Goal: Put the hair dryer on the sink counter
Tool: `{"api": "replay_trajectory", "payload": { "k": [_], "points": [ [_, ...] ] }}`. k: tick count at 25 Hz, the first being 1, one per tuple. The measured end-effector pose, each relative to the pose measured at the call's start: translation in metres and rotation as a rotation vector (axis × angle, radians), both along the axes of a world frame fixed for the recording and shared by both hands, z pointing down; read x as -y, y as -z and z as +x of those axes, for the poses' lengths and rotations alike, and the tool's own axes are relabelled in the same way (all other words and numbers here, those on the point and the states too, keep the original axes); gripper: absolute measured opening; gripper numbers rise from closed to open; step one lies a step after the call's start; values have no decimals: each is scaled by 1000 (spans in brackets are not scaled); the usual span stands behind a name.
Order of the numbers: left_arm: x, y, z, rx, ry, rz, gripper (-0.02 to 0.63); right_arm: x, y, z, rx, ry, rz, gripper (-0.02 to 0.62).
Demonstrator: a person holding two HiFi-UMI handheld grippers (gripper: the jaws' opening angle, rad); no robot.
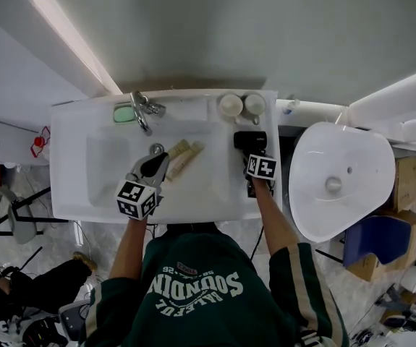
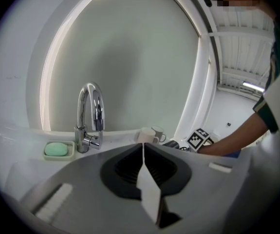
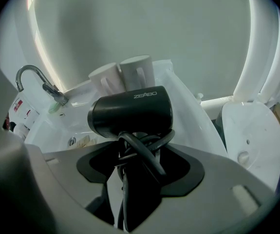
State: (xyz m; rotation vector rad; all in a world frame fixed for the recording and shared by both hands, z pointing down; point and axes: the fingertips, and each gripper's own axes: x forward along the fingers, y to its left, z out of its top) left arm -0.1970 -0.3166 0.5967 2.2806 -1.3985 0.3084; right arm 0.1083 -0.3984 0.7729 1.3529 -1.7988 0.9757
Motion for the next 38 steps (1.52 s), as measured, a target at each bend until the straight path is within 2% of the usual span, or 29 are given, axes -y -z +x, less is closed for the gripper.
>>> {"api": "replay_trajectory", "payload": {
  "k": [6, 11, 16, 19, 26, 28, 31, 38],
  "points": [
    [-9, 0, -7, -7, 3, 3, 61, -5, -1, -1, -14, -3, -14, 261],
    [-17, 4, -7, -12, -6, 12, 61, -12, 11, -1, -14, 19, 10, 261],
    [-22, 9, -4, -18, -24, 32, 61, -18, 29, 6, -31, -1, 63, 260],
    [-25, 14, -4, -21, -33, 45, 61, -21, 44, 10, -17, -39, 107, 259],
    [-30, 23, -10, -16, -46, 72, 61, -32, 72, 5, 4, -52, 187, 258],
    [-31, 25, -11, -16, -50, 78, 61, -34, 81, 4, -5, -63, 224, 219],
    [-33, 29, -14, -18, -54, 88, 61, -39, 91, -6, 12, -45, 254, 206],
    [-35, 34, -16, -20, -59, 103, 61, -45, 116, -42, 44, 38, 329, 23]
  ]
}}
